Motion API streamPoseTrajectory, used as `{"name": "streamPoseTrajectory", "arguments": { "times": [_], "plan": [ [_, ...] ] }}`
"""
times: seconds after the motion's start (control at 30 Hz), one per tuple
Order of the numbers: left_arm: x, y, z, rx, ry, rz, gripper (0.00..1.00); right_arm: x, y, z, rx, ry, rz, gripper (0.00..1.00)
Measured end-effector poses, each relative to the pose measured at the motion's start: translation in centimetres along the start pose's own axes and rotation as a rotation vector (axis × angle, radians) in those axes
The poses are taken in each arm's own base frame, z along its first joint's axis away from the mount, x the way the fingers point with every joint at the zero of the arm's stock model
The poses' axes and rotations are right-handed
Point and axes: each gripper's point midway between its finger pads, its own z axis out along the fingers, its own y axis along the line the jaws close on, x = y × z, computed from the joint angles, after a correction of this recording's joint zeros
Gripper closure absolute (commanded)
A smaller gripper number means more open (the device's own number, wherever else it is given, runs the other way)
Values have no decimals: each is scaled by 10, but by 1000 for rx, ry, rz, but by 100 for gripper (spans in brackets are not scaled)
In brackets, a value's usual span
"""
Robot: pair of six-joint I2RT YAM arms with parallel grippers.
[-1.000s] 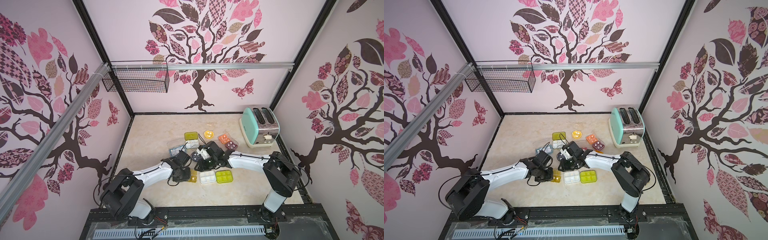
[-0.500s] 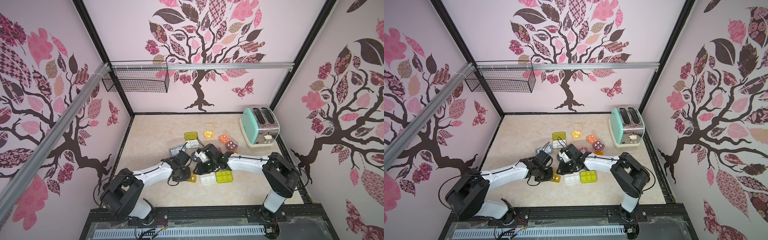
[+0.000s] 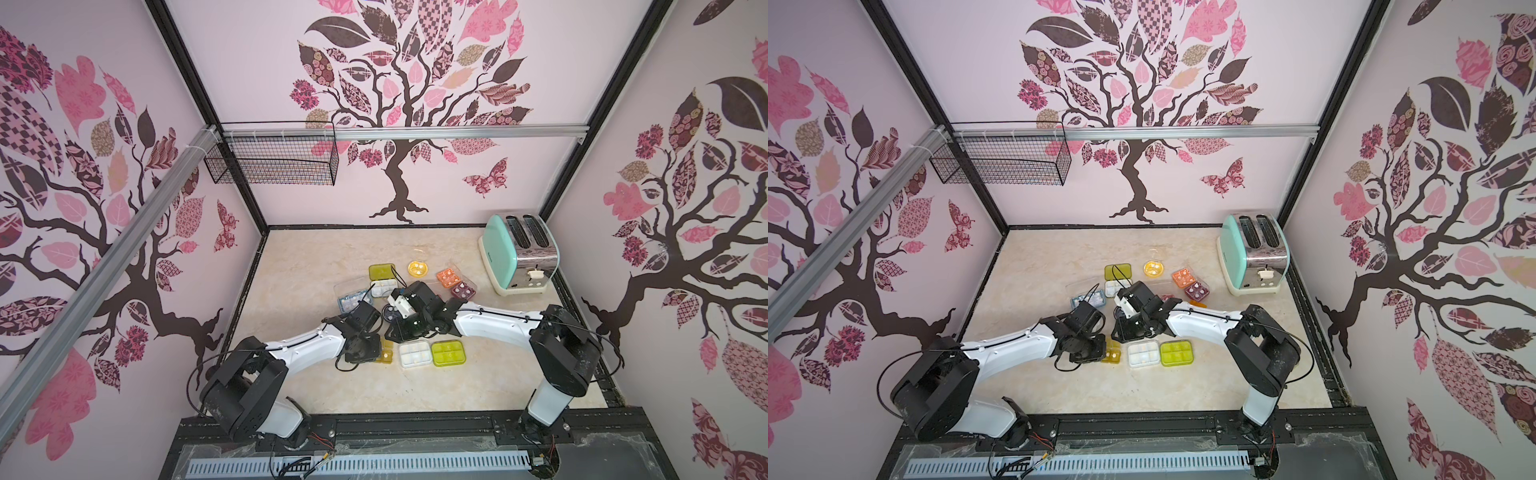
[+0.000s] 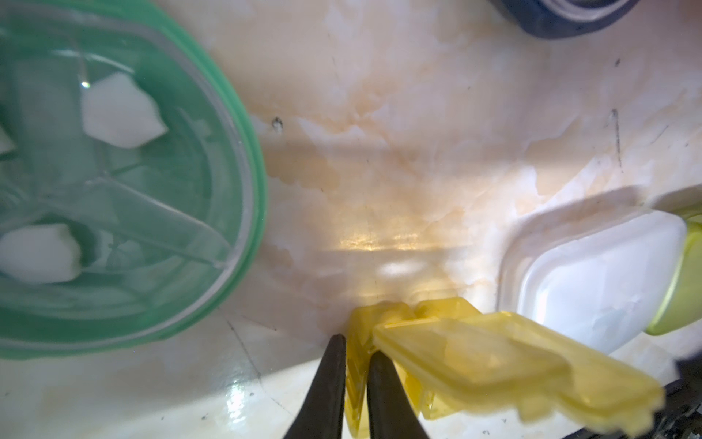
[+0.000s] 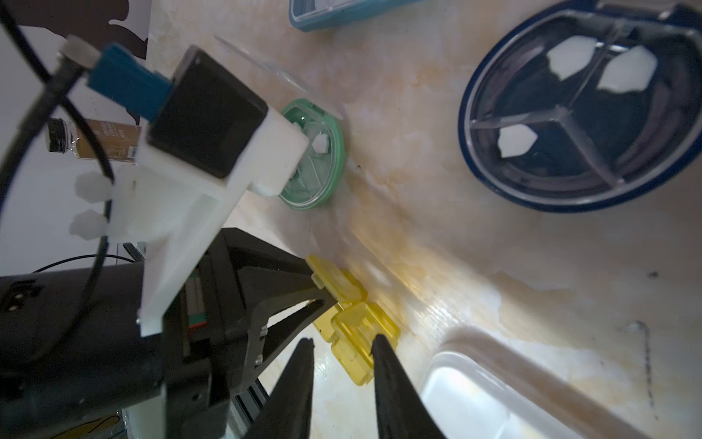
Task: Close pillboxes
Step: Close the lid on the pillbox.
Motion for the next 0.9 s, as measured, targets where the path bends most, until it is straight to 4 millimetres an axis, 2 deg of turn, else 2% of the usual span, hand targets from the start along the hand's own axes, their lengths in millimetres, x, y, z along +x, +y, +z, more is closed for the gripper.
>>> {"name": "streamPoseTrajectory", "arguments": {
  "times": [0.23, 0.5, 0.7, 0.9],
  "plan": [
    [0, 0, 0, 0, 0, 0, 84, 0, -5, 7, 15, 15, -6, 79],
    [-1, -1, 0, 2, -3, 2, 85, 6, -7, 6, 20, 32, -2, 79],
    [-1, -1, 1, 2, -5, 1, 85, 8, 0, -3, 0, 36, -10, 79],
    [-2, -1, 2, 0, -9, -1, 85, 18, -4, -1, -3, 62, -1, 79]
  ]
}}
